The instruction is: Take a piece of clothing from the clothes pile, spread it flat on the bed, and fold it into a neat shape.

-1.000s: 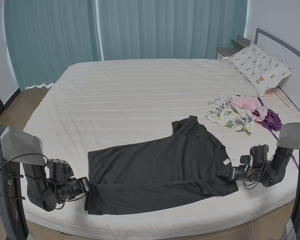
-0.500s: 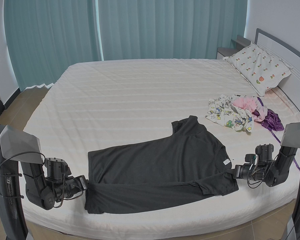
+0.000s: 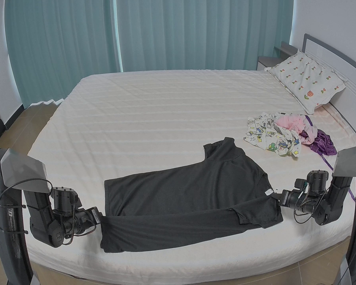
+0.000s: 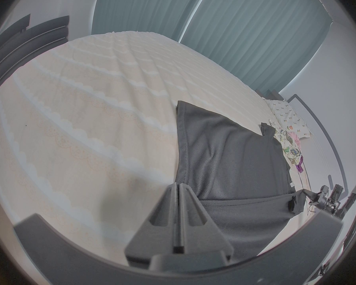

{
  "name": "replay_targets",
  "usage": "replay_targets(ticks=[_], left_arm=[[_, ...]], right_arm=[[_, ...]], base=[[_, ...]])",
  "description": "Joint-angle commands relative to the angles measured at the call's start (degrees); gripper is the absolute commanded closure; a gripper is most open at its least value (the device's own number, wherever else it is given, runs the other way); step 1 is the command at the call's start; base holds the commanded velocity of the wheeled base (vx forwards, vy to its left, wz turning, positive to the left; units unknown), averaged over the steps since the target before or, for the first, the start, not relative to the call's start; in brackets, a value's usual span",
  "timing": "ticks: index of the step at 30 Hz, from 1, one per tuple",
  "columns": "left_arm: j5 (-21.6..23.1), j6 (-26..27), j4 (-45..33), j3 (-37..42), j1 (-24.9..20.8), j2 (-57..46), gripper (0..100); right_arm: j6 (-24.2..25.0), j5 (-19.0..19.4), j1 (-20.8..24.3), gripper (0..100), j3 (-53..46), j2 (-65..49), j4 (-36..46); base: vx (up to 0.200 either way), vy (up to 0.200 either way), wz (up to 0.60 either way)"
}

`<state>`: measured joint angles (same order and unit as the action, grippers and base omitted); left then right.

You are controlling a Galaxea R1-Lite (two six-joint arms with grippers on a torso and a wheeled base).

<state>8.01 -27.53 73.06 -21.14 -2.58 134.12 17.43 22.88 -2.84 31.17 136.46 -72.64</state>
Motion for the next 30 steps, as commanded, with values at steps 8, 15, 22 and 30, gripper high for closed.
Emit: replay_targets(ticks=[8,15,22,30], left_arm=[[-0.71,-0.07,0.07,-0.66,-0.14,1.23,100],[-0.8,0.02,0.07,-1.01,-0.23,2.37,100],[-1.07,0.19,0.07,-1.36,-1.19,3.34,100],[-4.67,0.54,0.15,-1.98,-2.51,4.48,100]], right_arm=[[4.63,-0.21,0.03,100,0.29,3.46,-7.34],[4.89,-0.47,0.38,100,1.88,3.9,-7.34],[4.89,-0.82,0.2,100,3.63,5.13,-7.16],[4.89,-1.61,-0.15,100,4.69,6.71,-6.99]], base=[[0.0,0.0,0.0],[0.0,0.0,0.0],[0.0,0.0,0.0],[0.0,0.0,0.0]])
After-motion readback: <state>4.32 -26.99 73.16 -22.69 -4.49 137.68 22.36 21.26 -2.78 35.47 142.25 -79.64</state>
